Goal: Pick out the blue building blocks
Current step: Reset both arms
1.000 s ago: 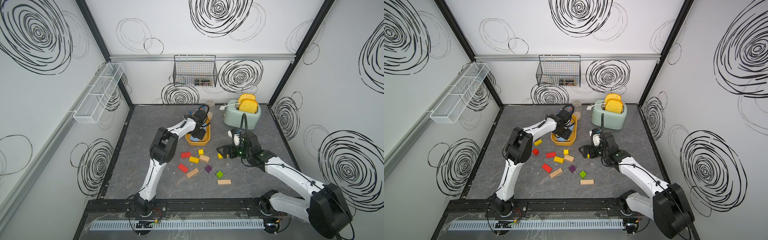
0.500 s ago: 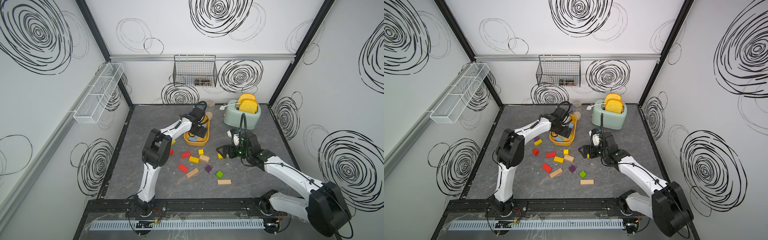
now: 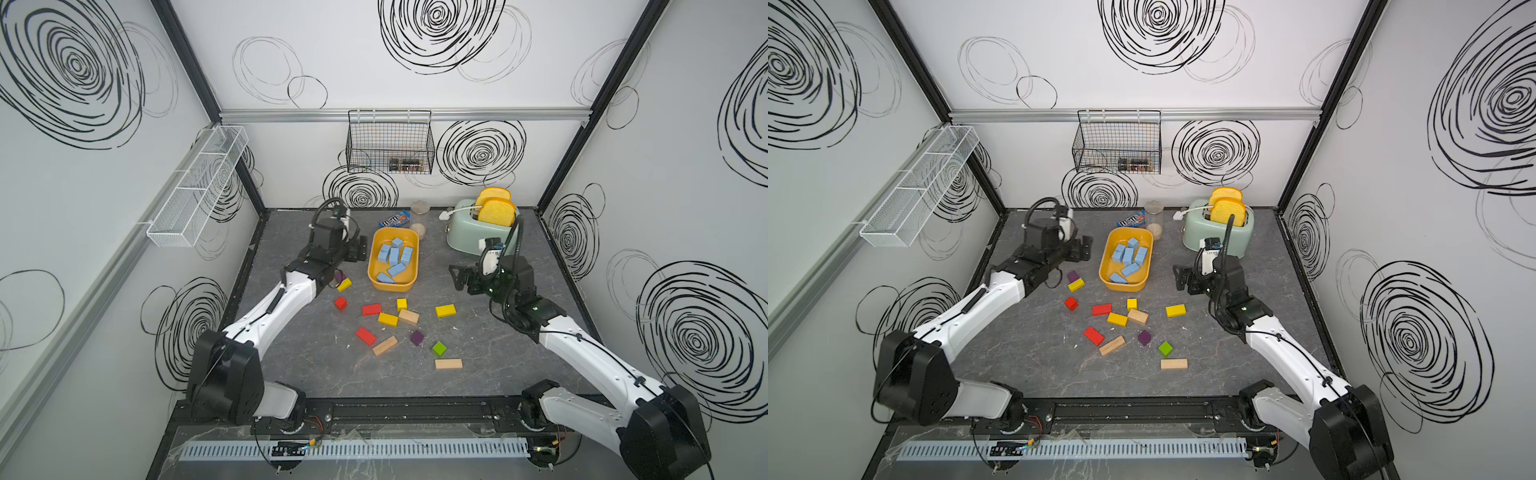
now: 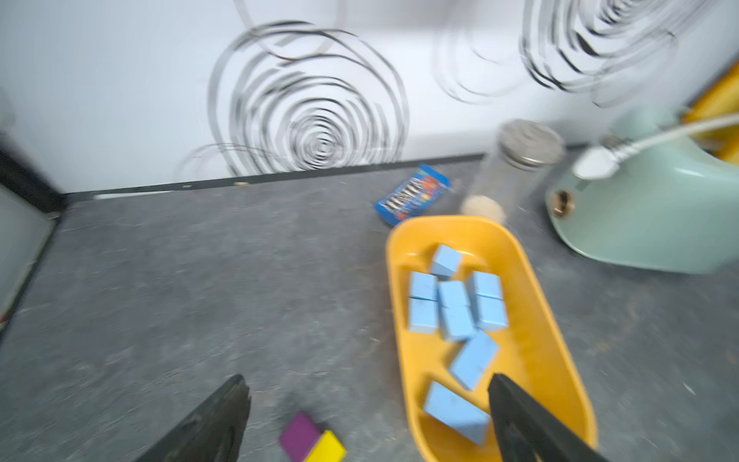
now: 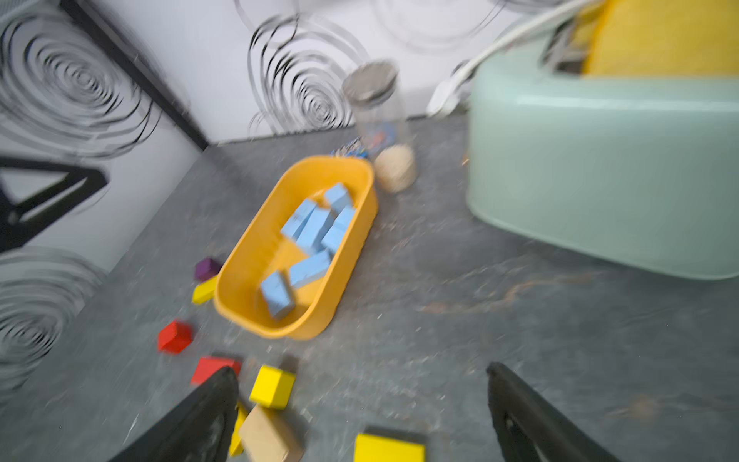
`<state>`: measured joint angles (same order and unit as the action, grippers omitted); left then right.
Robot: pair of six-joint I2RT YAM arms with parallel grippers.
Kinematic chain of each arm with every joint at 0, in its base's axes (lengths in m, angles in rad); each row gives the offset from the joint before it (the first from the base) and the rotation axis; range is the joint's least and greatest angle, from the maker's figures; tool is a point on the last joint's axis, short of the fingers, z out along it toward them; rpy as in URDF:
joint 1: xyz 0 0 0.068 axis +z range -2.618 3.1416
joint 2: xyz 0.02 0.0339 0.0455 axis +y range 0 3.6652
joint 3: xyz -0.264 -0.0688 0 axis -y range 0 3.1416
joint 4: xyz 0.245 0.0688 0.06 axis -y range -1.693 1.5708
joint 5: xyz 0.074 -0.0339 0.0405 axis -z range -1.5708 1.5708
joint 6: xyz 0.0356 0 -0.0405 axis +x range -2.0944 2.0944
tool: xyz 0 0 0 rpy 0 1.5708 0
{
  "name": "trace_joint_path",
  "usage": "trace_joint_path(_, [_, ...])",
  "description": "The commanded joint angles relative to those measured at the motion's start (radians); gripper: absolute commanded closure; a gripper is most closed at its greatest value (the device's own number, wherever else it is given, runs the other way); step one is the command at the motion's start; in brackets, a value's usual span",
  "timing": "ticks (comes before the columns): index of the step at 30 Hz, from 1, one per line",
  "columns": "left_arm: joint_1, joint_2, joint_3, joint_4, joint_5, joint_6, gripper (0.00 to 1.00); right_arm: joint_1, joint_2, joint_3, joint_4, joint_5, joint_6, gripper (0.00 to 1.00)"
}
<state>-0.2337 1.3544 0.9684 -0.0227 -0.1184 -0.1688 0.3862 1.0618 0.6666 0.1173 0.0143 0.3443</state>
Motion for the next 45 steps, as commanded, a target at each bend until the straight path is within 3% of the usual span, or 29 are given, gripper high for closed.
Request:
trace_joint_path(1, [0.071, -0.102, -0.172, 0.271, -0.069, -0.04, 0.04, -0.065, 0.008, -0.063, 0.199, 0.261, 0.009, 0.02])
trace_joint_path(7, [0.126, -0.223, -0.444, 0.468, -0.21, -0.017, 0.04, -0.196, 0.04, -0.211, 0.371, 0.473, 0.013, 0.02])
trace_joint_path(11, [0.13, -0.204, -0.529, 0.545, -0.278, 0.029, 0.04, -0.219, 0.051, -0.301, 0.456, 0.573, -0.052, 0.02])
trace_joint_path(14, [0.141, -0.166, -0.602, 0.723, -0.255, 0.058, 0.04, -0.233, 0.068, -0.363, 0.559, 0.622, -0.137, 0.02])
trace_joint_path(20, [0.22, -0.015, -0.713, 1.101, -0.143, 0.03, 0.04, -0.335, 0.171, -0.447, 0.759, 0.526, -0.127, 0.02])
trace_joint_path(27, [0.344, 0.061, -0.659, 1.089, 0.15, -0.003, 0.04, -0.347, 0.303, -0.464, 0.988, 0.373, -0.176, 0.02])
trace_joint_path(33, [0.37, 0.092, -0.64, 1.103, 0.311, 0.017, 0.04, -0.347, 0.366, -0.395, 0.917, 0.218, -0.245, 0.02])
trace_joint_path(38, [0.337, 0.069, -0.714, 1.218, 0.303, 0.055, 0.04, -0.342, 0.427, -0.459, 1.107, 0.206, -0.277, 0.02])
trace_joint_path(41, [0.299, 0.063, -0.759, 1.293, 0.252, 0.084, 0.04, -0.341, 0.408, -0.422, 0.999, 0.205, -0.254, 0.02])
trace_joint_path(45, [0.246, 0.124, -0.821, 1.456, 0.171, 0.127, 0.04, -0.342, 0.417, -0.423, 1.013, 0.204, -0.259, 0.02])
